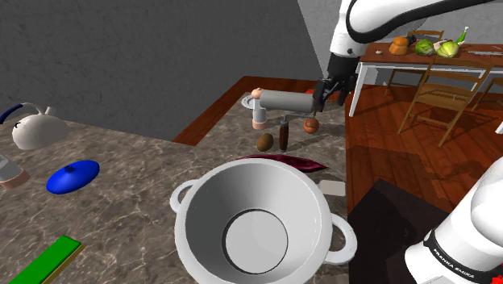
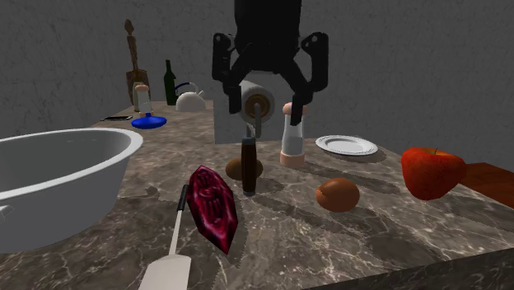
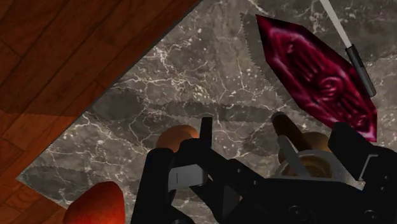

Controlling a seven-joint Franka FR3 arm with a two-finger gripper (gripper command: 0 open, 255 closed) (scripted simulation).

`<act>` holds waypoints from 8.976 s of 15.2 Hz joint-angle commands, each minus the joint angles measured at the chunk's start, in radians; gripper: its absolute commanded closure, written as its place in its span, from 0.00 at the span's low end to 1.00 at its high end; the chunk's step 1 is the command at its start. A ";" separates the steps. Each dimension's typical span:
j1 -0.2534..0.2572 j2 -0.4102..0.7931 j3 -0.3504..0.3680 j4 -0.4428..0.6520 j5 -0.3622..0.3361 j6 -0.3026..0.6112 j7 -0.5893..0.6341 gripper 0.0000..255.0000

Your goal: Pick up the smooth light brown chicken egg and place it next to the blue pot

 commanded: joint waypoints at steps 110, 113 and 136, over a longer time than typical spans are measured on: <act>0.180 0.426 0.208 0.469 0.086 0.046 0.848 1.00; 0.214 0.462 0.245 0.509 0.066 0.050 0.925 1.00; 0.581 0.999 0.378 1.198 -0.209 -0.101 1.433 1.00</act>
